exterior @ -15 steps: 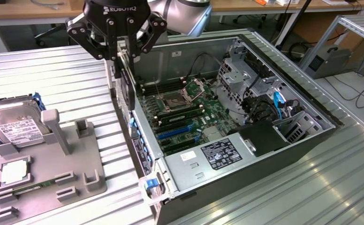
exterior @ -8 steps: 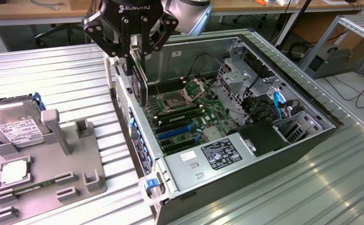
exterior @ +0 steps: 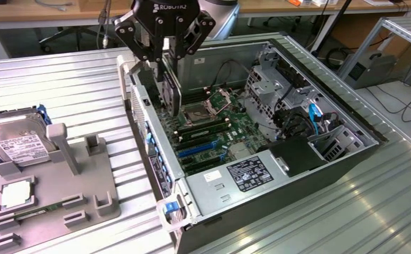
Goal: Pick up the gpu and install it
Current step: 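Pick up the gpu and move the gpu toward the slot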
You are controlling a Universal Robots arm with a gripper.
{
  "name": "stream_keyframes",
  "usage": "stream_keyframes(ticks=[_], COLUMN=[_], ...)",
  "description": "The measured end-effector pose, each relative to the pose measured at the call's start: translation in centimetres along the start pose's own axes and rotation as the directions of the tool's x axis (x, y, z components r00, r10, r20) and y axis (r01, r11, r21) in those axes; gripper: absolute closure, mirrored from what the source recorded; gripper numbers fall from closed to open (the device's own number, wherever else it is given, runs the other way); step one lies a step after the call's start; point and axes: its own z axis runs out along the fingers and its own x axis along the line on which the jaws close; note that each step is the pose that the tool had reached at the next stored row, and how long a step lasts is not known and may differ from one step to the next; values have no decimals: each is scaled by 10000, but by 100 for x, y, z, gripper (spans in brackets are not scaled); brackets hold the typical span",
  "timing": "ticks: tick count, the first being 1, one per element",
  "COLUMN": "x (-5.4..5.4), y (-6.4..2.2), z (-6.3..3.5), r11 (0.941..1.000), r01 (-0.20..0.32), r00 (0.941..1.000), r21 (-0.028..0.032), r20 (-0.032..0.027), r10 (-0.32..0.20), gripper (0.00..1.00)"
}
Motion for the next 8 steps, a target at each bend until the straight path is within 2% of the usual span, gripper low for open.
stream_keyframes(ticks=[8], x=[-150], y=[20], z=[4], r11=[10000], r01=[0], r00=[10000], r21=[-1], r20=[1], r10=[0], gripper=[73])
